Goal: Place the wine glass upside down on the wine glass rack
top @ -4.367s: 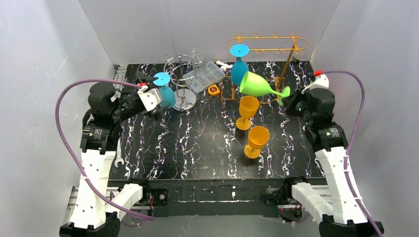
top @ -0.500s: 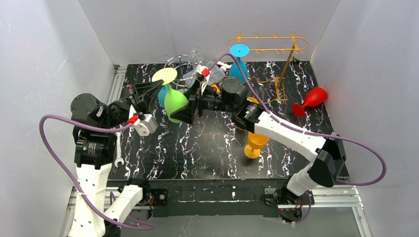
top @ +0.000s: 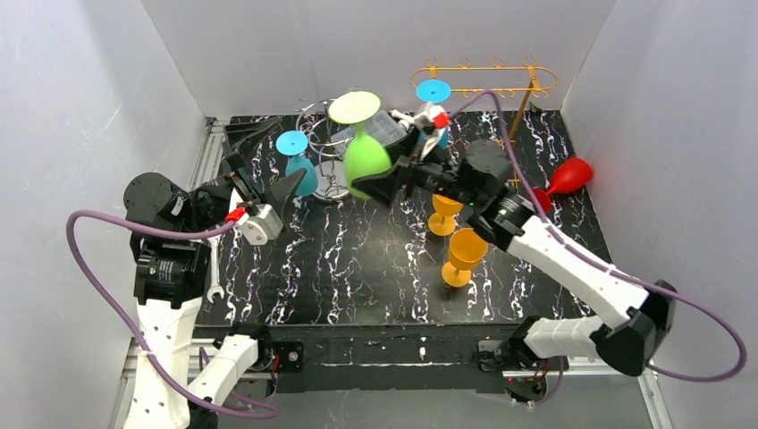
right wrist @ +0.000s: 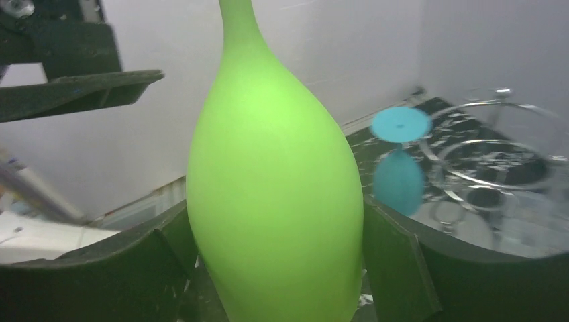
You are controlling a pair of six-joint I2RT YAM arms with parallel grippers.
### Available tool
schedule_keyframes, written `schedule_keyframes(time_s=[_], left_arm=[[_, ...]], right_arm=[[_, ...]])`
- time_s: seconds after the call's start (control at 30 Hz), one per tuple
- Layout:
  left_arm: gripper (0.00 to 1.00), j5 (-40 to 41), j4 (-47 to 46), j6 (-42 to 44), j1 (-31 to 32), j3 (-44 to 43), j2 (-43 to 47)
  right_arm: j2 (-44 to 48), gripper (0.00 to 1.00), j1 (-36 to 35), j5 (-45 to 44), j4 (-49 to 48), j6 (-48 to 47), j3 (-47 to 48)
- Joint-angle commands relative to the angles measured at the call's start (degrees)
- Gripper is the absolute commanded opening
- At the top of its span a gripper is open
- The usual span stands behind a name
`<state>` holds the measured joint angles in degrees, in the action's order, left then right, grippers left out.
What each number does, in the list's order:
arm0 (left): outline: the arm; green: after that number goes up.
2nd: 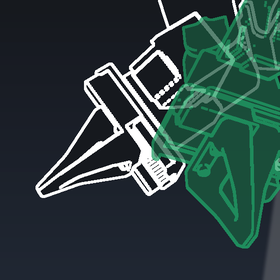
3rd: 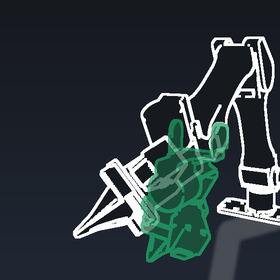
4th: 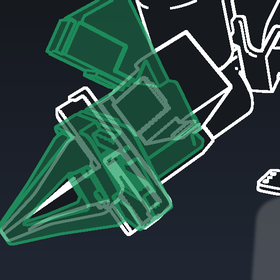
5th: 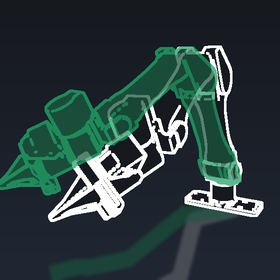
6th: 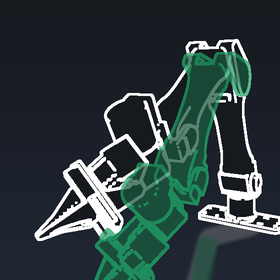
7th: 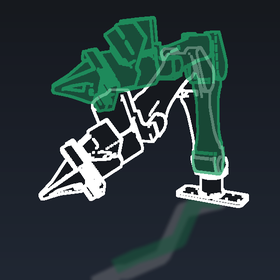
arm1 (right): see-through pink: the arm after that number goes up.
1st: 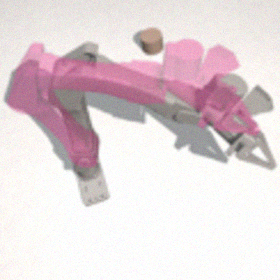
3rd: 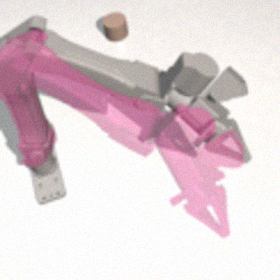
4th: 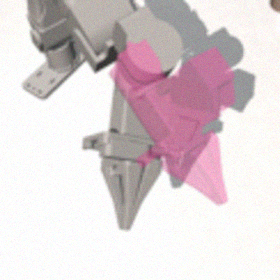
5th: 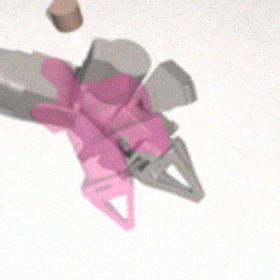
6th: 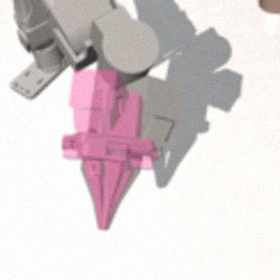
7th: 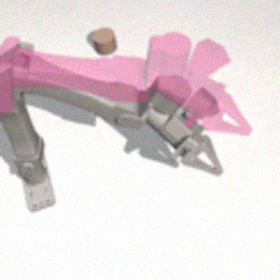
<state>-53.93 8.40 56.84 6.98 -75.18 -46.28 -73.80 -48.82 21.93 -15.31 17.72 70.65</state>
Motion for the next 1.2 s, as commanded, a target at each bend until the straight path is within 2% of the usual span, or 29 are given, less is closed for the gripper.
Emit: schedule_keyframes(time_s=[0.0,0.1,0.2,0.3,0.47,0.63,0.77,1.17], left_arm=[[0.98,2.9,-2.3,-3.4,0.3,-0.8,0.2],[0.98,4.6,-0.5,-4.3,0.2,-1.1,-0.2],[0.98,7.5,-0.3,-6.7,0.3,-0.5,-1.2],[0.98,10.2,0.4,-8.4,0.2,0.5,-2.4],[0.98,12.3,1.8,-9.5,0.2,1.7,-3.6],[0.98,13.8,2.1,-9.9,0.2,3.9,-4.9],[0.98,13.7,0.3,-10.2,0.2,6.9,-5.6],[0.98,13.3,0.6,-8.0,0.2,9.3,-5.6]], right_arm=[[7.4,0.56,3.8,-9.8,4.6,-4.1,-1.5],[13.8,0.59,6.4,-22.1,10.9,-11.2,-4.0],[19.5,0.59,9.5,-34.7,11.4,-15.6,-8.9],[21.8,0.57,13.1,-39.9,10.6,-17.5,-12.6],[20.4,0.55,21.9,-38.0,8.0,-14.5,-16.4],[18.2,0.54,29.3,-35.2,-0.9,-10.1,-22.7],[15.1,0.54,31.4,-32.8,-6.0,-8.4,-24.6],[6.5,0.54,32.9,-29.4,-10.3,-7.2,-22.4]])
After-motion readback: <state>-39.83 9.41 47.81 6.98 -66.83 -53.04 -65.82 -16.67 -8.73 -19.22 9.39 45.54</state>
